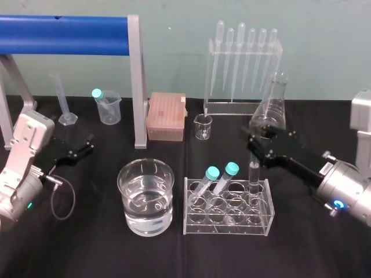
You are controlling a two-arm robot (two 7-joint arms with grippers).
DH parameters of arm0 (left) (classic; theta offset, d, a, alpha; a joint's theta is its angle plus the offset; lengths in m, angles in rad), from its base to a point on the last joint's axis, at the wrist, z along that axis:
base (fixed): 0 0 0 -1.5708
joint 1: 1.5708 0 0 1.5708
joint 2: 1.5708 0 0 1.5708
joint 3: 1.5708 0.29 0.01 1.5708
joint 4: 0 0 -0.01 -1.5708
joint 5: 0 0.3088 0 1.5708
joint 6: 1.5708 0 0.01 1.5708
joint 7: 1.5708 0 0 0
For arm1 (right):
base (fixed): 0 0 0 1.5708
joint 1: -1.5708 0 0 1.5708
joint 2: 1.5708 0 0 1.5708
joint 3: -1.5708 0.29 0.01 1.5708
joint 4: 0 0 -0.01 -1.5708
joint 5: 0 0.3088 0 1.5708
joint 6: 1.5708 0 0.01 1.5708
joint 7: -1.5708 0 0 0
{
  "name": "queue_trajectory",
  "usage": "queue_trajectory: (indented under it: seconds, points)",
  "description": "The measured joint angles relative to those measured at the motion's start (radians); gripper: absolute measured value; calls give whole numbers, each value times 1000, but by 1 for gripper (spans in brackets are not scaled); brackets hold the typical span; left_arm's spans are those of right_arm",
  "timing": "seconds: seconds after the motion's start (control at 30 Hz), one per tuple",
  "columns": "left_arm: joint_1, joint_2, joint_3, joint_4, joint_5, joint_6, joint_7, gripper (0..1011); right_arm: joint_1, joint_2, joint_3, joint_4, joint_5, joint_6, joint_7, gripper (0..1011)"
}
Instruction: Hold the test tube with one hand and immerse one end into the beaker, then return it to the test tube rack.
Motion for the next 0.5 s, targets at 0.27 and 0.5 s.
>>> queue_trajectory:
  seconds: [0.27,0.5]
  points:
    - [0,0,0,0,0,0,0,1000,-12,1,42,-43,72,-27,21,227]
    - [0,0,0,0,0,0,0,1000,-5,1,71,-71,112,-81,43,227]
